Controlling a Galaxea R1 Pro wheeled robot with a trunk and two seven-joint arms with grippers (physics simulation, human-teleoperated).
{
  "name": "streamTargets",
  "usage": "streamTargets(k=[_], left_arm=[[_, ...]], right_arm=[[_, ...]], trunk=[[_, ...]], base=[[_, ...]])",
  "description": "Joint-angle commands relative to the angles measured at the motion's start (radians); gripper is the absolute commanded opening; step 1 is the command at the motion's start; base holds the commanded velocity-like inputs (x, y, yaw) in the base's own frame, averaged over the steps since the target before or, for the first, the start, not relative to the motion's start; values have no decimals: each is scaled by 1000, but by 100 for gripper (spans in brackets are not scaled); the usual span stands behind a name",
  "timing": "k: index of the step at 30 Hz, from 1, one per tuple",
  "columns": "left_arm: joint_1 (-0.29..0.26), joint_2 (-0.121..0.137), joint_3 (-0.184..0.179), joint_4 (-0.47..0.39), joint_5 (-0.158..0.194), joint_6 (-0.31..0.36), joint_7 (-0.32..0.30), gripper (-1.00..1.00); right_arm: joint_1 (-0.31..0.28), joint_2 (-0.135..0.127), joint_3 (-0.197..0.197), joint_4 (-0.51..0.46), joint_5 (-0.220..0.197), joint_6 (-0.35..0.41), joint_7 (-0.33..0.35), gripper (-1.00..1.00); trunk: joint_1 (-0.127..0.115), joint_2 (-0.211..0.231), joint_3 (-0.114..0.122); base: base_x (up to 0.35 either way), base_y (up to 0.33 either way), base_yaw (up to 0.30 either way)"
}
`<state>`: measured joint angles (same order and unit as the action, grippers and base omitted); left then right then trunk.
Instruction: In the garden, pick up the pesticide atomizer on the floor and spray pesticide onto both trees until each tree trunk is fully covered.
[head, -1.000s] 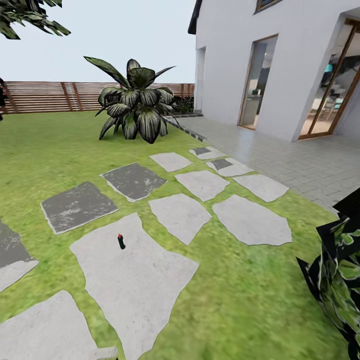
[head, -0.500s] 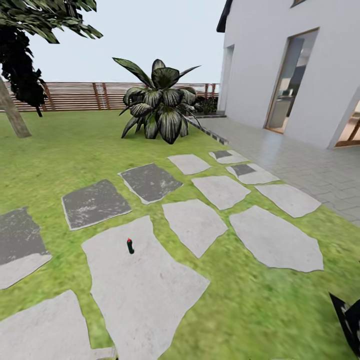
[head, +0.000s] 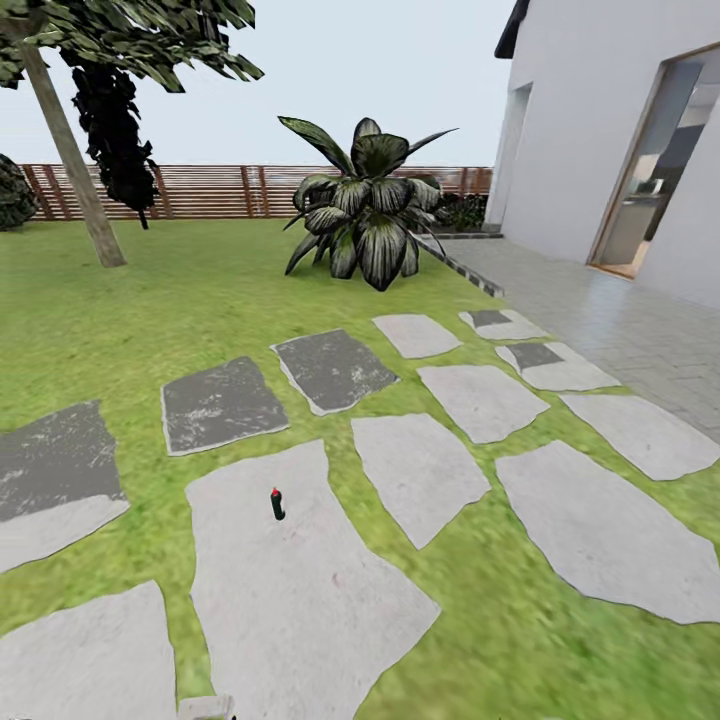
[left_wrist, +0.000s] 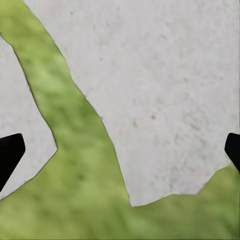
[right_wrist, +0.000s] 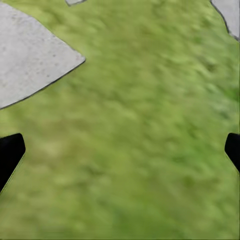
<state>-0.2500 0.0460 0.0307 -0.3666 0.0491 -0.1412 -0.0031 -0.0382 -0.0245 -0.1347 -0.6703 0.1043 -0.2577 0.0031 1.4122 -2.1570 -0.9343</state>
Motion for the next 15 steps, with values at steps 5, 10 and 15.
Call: streamTargets(k=[5,10,15], left_arm=[[0,0,0,0,0,0,0,100],[0,0,0,0,0,0,0,100],[0,0,0,0,0,-1,0,100]], right_arm=[[0,0,0,0,0,0,0,100],[0,0,0,0,0,0,0,100],[0,0,0,0,0,0,0,100]], trunk=[[0,0,0],[0,0,0],[0,0,0]], base=[[279,-173,276],[277,-173,276],[251,-186,276]])
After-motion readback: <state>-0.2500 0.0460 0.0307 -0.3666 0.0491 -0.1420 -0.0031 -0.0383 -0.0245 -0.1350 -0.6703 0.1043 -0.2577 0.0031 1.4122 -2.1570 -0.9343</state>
